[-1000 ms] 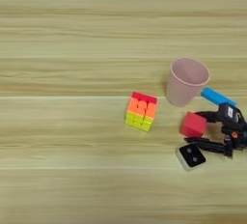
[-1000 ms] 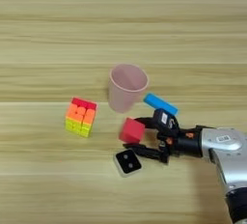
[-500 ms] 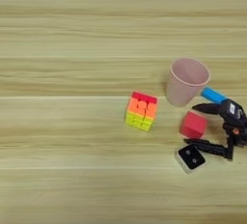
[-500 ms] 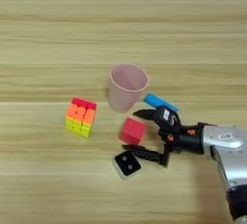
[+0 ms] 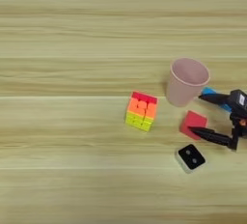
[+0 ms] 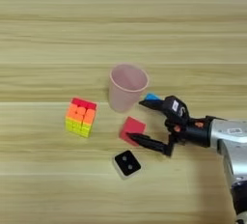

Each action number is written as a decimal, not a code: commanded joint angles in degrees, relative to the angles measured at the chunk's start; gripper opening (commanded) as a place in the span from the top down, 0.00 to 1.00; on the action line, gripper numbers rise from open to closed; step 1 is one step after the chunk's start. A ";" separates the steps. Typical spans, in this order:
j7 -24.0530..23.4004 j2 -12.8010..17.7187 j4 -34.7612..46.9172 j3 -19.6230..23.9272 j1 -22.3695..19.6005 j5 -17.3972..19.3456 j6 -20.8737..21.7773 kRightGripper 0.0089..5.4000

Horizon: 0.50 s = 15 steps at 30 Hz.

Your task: Move the objects on the table

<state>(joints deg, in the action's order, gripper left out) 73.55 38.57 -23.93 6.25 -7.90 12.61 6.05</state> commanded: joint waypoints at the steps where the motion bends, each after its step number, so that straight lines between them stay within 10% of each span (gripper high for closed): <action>1: -0.97 4.04 2.89 3.12 -4.35 2.34 -0.90 0.01; 15: -6.09 5.55 -4.75 4.54 -9.44 -1.02 1.55 0.01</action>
<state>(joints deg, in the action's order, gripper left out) 71.33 40.25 -28.24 9.24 -12.05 12.74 5.83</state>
